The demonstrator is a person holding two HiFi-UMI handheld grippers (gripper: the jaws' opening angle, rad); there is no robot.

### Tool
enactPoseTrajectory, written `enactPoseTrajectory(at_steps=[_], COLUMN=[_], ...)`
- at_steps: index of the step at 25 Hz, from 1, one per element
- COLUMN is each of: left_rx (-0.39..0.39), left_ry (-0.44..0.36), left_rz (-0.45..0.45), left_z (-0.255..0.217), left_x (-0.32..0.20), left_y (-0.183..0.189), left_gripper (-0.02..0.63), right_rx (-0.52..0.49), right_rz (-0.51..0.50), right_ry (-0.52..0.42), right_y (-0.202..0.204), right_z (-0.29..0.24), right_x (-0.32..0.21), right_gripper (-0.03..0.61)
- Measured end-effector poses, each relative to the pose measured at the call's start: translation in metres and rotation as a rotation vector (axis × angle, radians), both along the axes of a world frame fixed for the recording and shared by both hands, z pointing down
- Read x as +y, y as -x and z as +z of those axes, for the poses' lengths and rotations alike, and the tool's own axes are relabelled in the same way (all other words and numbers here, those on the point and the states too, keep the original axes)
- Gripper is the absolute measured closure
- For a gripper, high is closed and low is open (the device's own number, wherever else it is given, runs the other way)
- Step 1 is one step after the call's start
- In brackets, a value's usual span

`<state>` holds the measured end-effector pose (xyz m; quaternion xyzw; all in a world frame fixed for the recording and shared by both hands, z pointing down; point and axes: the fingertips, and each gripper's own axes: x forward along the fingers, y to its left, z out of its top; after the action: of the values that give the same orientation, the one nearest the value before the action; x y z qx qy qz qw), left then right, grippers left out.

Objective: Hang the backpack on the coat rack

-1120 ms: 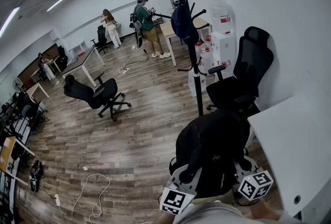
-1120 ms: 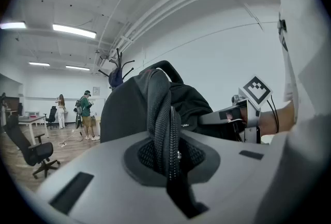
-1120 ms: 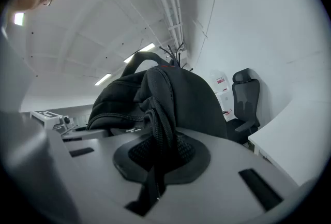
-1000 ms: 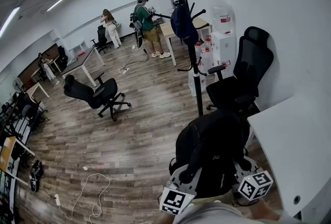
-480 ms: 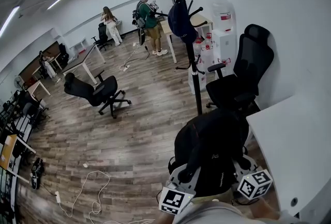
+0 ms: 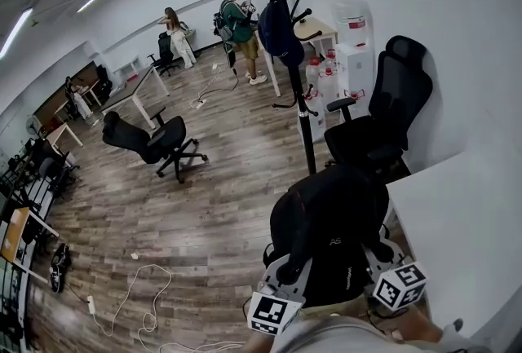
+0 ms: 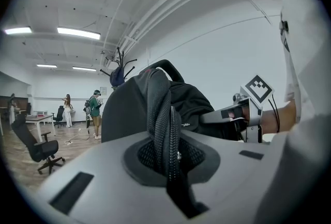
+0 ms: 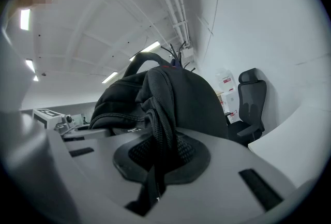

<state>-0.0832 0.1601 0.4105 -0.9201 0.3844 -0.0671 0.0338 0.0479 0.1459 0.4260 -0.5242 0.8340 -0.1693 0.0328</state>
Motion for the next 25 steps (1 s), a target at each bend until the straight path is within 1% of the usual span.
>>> enactPoseTrajectory(at_steps=[5, 8, 13, 20, 25], left_rx=[0.002, -0.005, -0.002, 0.013, 0.016], left_ry=[0.008, 0.004, 0.020, 0.053, 0.075], left_rz=[0.006, 0.018, 0.037, 0.065, 0.101], left_z=[-0.002, 0.002, 0.014, 0.029, 0.035], left_x=[-0.013, -0.024, -0.050, -0.103, -0.144], left_y=[-0.009, -0.010, -0.009, -0.001, -0.001], left_gripper=[0.583, 0.583, 0.583, 0.583, 0.583], right_rx=[-0.003, -0.005, -0.004, 0.011, 0.014], right_rz=[0.011, 0.022, 0.046, 0.073, 0.102], right_ry=[-0.006, 0.001, 0.024, 0.052, 0.064], right_y=[-0.009, -0.011, -0.009, -0.001, -0.002], right_z=[0.000, 0.002, 0.016, 0.029, 0.037], right_x=[-0.013, -0.021, -0.043, -0.093, -0.131], right_gripper=[0.548, 0.548, 0.548, 0.548, 0.548])
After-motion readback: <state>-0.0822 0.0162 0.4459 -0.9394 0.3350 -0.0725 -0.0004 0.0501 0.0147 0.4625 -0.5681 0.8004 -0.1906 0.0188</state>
